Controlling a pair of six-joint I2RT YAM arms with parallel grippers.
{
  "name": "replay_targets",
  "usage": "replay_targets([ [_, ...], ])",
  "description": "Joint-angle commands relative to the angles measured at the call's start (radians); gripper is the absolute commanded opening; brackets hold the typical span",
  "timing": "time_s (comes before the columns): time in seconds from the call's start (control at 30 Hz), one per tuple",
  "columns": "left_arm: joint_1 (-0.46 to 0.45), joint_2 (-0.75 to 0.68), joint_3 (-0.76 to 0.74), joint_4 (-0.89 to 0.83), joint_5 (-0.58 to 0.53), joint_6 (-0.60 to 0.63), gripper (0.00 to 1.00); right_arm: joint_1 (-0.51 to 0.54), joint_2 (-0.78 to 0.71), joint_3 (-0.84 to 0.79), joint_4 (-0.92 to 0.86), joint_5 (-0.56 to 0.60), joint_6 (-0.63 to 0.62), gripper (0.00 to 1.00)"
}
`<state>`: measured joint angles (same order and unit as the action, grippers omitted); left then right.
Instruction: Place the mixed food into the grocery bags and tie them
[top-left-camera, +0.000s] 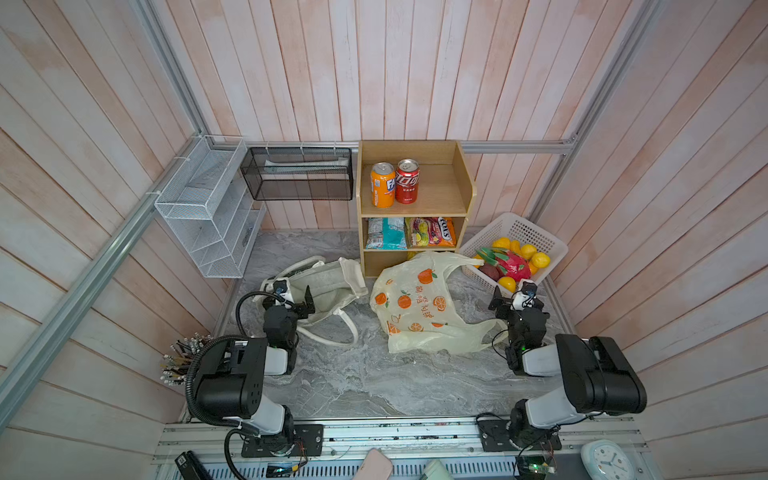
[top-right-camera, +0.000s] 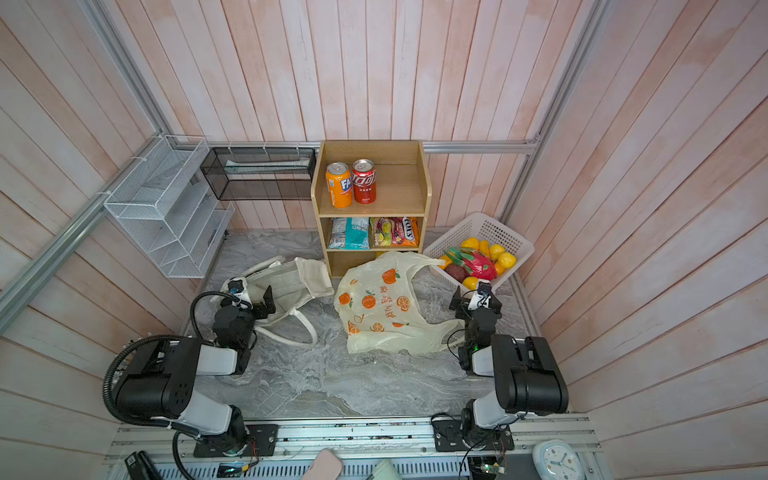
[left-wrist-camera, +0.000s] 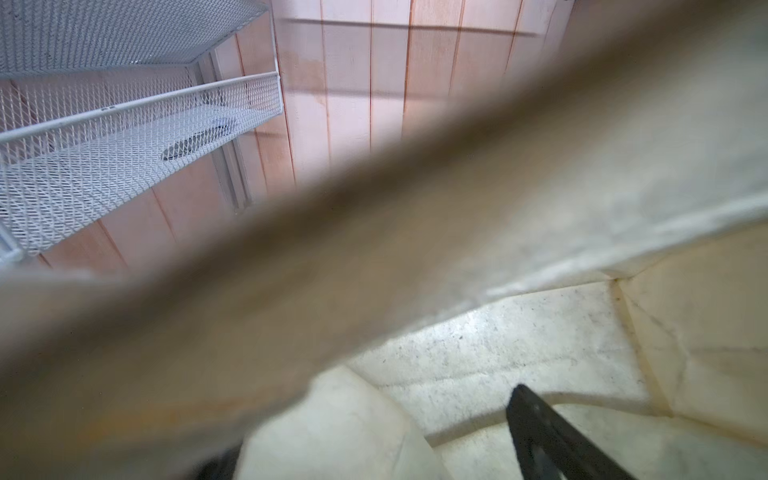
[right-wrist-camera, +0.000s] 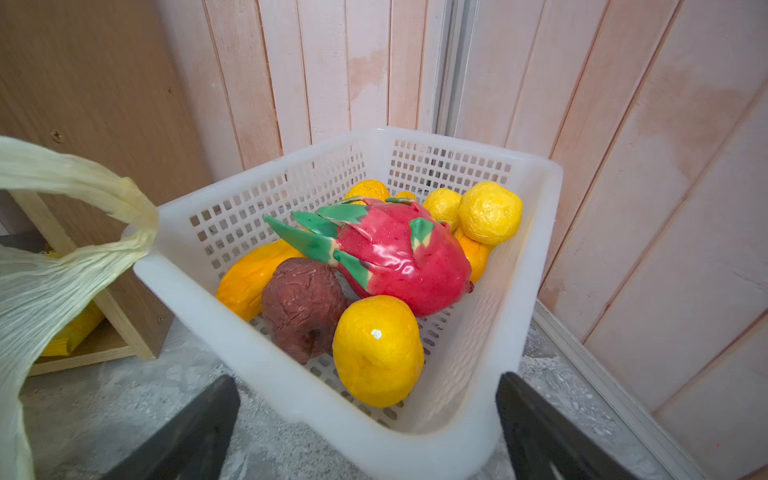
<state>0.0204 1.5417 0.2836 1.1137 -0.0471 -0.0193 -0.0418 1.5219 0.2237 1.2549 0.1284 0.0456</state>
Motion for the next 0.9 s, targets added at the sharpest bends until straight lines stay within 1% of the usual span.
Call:
replay_targets([
  [0.0, -0.003, 0.001, 0.006, -0.006, 0.02, -0.007, 1.0, 0.007, -0.006, 0.012, -0.04, -0.022, 0.006, 0.98],
  [0.87, -0.005, 0.005, 0.017, -0.022, 0.016, -0.007, 1.0, 0.007, -0.005, 0.015, -0.043, -0.021, 0.006, 0.98],
])
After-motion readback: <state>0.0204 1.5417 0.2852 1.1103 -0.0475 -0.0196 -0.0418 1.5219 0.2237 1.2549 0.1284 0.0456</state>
